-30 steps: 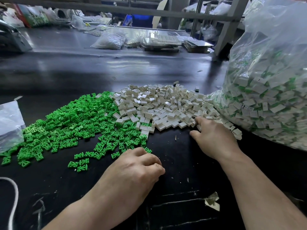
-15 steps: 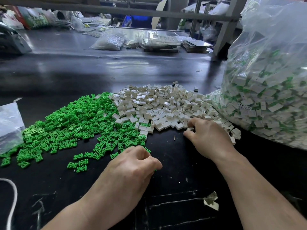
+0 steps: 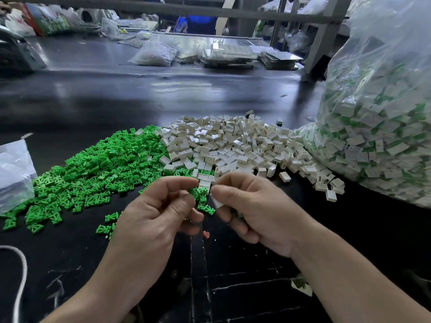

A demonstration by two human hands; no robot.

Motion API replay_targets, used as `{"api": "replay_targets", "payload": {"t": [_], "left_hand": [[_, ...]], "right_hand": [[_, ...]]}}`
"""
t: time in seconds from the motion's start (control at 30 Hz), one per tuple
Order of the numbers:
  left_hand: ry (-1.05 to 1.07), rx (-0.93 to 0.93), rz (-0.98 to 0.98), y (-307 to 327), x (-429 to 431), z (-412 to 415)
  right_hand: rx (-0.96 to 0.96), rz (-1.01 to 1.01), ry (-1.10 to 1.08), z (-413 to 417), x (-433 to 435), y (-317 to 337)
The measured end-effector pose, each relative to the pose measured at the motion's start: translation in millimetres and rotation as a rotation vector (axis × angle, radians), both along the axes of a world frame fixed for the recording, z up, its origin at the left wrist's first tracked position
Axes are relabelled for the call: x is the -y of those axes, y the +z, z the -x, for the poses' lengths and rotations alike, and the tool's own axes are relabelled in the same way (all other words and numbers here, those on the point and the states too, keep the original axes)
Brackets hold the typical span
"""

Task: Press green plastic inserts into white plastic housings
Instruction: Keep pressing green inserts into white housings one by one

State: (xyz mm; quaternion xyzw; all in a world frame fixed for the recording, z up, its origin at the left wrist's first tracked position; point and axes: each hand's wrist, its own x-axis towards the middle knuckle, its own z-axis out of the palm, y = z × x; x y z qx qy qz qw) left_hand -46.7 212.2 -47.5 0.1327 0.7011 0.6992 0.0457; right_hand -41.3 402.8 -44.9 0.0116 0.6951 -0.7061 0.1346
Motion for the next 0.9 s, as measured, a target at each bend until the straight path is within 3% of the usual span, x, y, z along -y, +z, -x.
{"api": "replay_targets", "payload": {"t": [0.13,0.47,0.9], "left_hand": [[0.022,0.049,-0.072,1.3,-0.1,0.2],[-0.012,0.022,-0.071,0.6,-1.7,-2.2],[-0.015,-0.012,-0.023,0.2,-2.1,-4.2]], "right_hand": [[0.071,0.182,0.102,-5.2,7.8,7.4],[0.177,0.456,0.008,-4.8,8.5,7.7],[0.090,0.313,0.011,-9.4,14.2,9.2]]}}
